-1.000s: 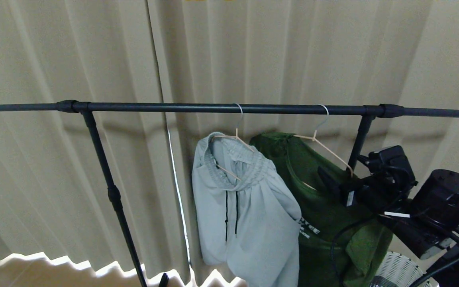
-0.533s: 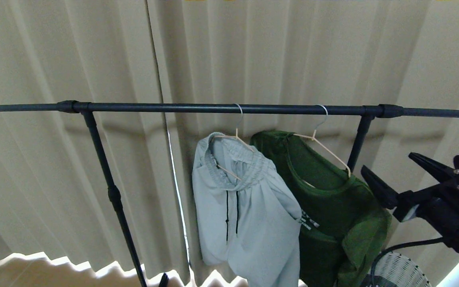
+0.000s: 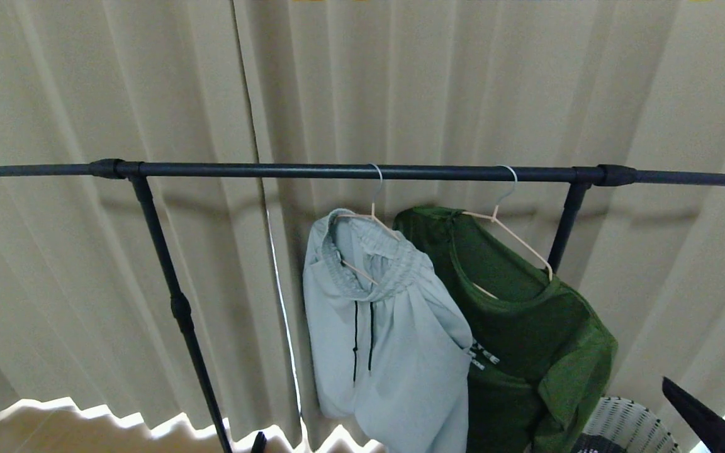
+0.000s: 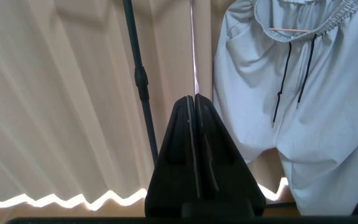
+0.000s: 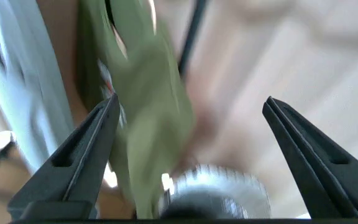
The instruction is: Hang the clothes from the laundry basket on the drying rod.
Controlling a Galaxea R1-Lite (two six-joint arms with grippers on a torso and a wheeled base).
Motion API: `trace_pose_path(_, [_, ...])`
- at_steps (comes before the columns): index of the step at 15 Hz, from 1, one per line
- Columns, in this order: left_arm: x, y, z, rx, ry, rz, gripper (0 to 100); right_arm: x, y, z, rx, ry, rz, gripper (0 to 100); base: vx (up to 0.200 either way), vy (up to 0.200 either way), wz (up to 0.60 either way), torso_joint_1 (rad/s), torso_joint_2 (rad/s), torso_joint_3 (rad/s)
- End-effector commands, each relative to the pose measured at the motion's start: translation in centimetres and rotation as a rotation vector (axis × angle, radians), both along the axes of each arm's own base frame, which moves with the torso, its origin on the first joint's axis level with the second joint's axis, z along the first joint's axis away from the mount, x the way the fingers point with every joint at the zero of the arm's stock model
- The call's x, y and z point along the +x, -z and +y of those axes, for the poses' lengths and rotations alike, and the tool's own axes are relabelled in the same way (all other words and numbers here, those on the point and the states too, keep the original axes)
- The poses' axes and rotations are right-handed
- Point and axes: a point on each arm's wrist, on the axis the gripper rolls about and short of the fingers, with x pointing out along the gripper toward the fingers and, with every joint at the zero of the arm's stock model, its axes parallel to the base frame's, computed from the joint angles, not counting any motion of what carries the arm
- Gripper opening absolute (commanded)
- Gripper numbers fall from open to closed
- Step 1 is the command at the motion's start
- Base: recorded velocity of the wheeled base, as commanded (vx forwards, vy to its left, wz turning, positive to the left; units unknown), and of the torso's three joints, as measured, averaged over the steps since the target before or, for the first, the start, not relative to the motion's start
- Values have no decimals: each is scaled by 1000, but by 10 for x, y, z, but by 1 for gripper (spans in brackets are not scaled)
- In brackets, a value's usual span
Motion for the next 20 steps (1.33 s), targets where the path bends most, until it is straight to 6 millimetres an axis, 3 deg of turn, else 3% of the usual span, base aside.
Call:
trace_pose_path(1, [0, 0, 0, 1, -1, 0, 0, -68, 18, -13, 11, 180, -66, 100, 0, 0, 0, 0, 0, 0])
trace_pose_path(3, [0, 0, 0, 1, 1, 0, 0, -89, 33, -13, 44, 231, -92, 100, 0, 0, 0, 0, 0, 0])
trace_pose_path(7, [0, 0, 0, -1, 1, 0, 0, -106, 46, -13, 101, 133, -197, 100, 0, 0, 0, 0, 0, 0])
trace_pose_path(14, [0, 0, 0, -1, -1, 0, 0, -100, 56, -9, 218, -7, -269, 100, 0, 0, 0, 0, 0, 0])
trace_pose_path(20, [0, 0, 0, -1, -1, 0, 0, -100, 57, -9, 224, -7, -267, 100, 0, 0, 0, 0, 0, 0])
